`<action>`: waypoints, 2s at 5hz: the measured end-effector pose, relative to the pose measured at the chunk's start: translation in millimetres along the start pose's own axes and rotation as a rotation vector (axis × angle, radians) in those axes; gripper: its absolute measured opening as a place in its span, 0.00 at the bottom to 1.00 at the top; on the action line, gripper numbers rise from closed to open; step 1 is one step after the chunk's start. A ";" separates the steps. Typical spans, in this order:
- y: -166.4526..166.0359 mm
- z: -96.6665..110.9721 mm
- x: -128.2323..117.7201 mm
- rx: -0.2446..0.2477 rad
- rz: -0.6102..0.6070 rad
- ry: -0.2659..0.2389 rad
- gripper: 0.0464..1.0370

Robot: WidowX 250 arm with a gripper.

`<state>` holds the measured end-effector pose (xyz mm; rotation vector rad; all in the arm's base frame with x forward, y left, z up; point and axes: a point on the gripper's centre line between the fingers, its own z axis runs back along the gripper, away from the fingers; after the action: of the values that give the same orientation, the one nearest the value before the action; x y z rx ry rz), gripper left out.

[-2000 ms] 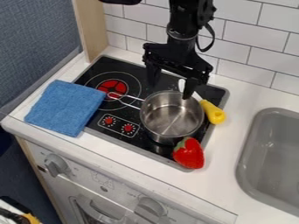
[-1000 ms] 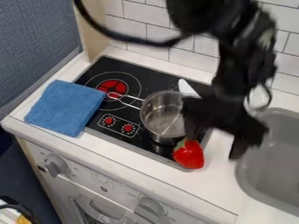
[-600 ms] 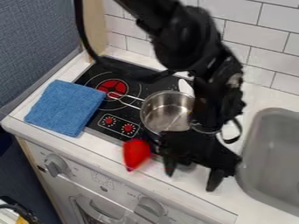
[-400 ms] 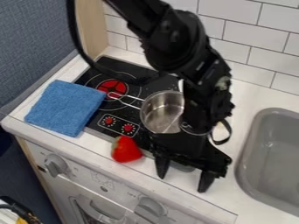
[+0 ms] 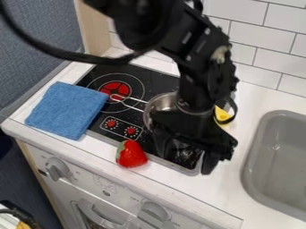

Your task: Put the stawberry above the blue cloth

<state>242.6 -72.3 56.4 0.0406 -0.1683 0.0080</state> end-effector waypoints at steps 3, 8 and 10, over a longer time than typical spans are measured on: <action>78.0 -19.5 -32.5 0.022 0.044 0.082 0.96; 63.7 -51.8 -15.0 0.039 -0.025 0.129 0.76; 115.4 -3.5 -8.0 0.053 0.074 0.022 0.76</action>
<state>234.0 43.1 56.2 0.0869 -0.1472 0.0868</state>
